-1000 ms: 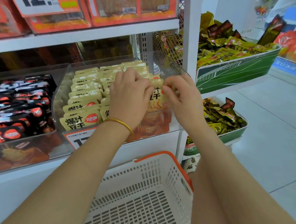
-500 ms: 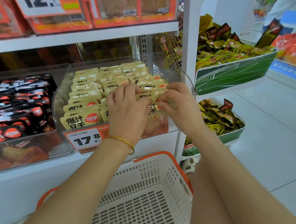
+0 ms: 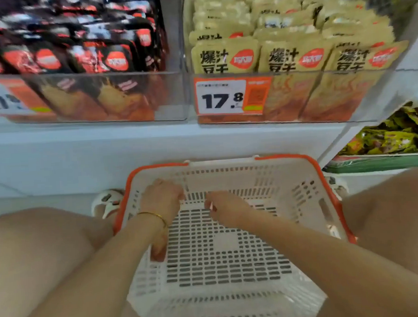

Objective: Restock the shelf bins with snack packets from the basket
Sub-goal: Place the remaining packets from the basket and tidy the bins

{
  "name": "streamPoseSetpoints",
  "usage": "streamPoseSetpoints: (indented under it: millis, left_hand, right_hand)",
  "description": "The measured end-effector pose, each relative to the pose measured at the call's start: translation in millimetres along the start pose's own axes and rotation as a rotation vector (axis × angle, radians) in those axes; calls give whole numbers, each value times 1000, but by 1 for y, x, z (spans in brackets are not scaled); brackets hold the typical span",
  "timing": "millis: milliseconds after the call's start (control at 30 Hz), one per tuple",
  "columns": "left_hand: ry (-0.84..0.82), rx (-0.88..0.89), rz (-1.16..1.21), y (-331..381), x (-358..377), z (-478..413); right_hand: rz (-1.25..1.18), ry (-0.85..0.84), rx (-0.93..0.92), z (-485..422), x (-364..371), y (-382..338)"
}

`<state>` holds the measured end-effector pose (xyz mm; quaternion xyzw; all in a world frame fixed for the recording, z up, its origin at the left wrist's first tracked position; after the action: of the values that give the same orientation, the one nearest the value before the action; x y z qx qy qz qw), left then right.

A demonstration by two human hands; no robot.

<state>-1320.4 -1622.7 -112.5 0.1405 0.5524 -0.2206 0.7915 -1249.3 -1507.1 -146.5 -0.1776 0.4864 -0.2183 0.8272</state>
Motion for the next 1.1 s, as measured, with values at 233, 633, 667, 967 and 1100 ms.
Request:
streamPoseSetpoints:
  millis: [233,633,667,967,1100]
  left_hand:
    - [-45,-157,109,-47,35,-20]
    - [-61,-278,372,-68,37,-24]
    - [-66,-289,368,-68,38,-22]
    - [-348,-250,728,2,15,-15]
    - [-187,-94,675,42,-48,-4]
  right_hand:
    - [-961,-244,383,-79,150,-41]
    - [-1149,-119,519,-126,225,-55]
    - [-1133,-104,514,-113,203,-63]
    - [-960,358,94,-49,57,-25]
    - [-654,361,-22,17,-28,-24]
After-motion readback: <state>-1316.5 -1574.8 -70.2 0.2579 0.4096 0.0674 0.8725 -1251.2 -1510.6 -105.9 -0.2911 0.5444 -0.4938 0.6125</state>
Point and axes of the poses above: each hand's wrist, its own z-axis away from the middle knuckle, its own x-axis out of the palm, y = z × x, the point moved 6 cm from there along -z, towards the middle knuckle, and after that the axes turned 5 degrees about -x, right-handed, at the moved point
